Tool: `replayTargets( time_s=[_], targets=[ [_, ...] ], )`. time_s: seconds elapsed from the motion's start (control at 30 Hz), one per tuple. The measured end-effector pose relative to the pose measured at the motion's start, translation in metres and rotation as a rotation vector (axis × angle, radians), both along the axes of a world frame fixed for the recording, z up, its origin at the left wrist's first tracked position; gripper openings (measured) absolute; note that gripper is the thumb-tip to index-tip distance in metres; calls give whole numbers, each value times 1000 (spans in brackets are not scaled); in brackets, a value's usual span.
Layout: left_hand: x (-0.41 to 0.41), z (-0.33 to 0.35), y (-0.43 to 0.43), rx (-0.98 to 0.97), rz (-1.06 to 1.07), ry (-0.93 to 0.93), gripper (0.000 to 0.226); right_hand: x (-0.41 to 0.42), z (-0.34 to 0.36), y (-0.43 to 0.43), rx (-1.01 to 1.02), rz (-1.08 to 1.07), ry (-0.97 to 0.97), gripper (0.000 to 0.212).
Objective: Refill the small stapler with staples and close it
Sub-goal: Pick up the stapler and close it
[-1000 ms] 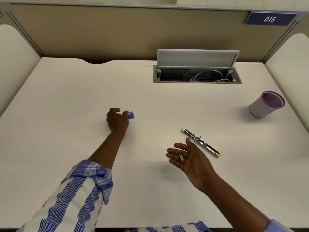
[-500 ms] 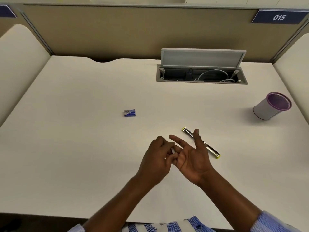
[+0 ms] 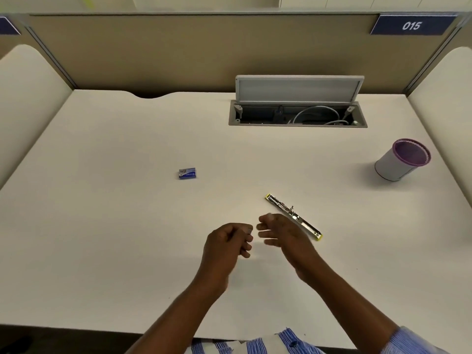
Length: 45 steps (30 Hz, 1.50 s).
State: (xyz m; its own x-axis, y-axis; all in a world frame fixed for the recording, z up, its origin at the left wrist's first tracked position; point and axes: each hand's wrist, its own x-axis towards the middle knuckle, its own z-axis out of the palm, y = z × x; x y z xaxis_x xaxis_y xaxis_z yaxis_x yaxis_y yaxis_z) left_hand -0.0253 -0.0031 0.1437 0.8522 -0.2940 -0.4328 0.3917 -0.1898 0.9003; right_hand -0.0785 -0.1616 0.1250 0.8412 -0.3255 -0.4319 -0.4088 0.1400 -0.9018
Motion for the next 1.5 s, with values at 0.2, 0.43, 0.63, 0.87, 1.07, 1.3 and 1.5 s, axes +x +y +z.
replayTargets(
  time_s=[0.2, 0.43, 0.63, 0.87, 1.07, 1.3, 1.5],
  targets=[
    [-1, 8, -3, -390, 97, 379, 29, -5, -20, -50, -770, -58, -34, 7],
    [-12, 7, -7, -365, 105, 386, 21, 9, -51, -79, -1092, 205, 212, 50],
    [-19, 6, -5, -329, 119, 367, 16, 24, -57, -80, -1147, 250, 191, 24],
    [-21, 10, -1, -300, 138, 325, 18, 19, -42, -70, -659, 70, 130, 17],
    [-14, 20, -7, -255, 121, 208, 18, -1, -9, -40, 12, -51, 77, 11],
    [10, 46, -17, -87, 13, -170, 16, -22, 18, -20, -188, 40, -105, 22],
    [23, 59, -21, 136, -64, -385, 13, -28, 32, -12, -393, 88, -168, 22]
  ],
)
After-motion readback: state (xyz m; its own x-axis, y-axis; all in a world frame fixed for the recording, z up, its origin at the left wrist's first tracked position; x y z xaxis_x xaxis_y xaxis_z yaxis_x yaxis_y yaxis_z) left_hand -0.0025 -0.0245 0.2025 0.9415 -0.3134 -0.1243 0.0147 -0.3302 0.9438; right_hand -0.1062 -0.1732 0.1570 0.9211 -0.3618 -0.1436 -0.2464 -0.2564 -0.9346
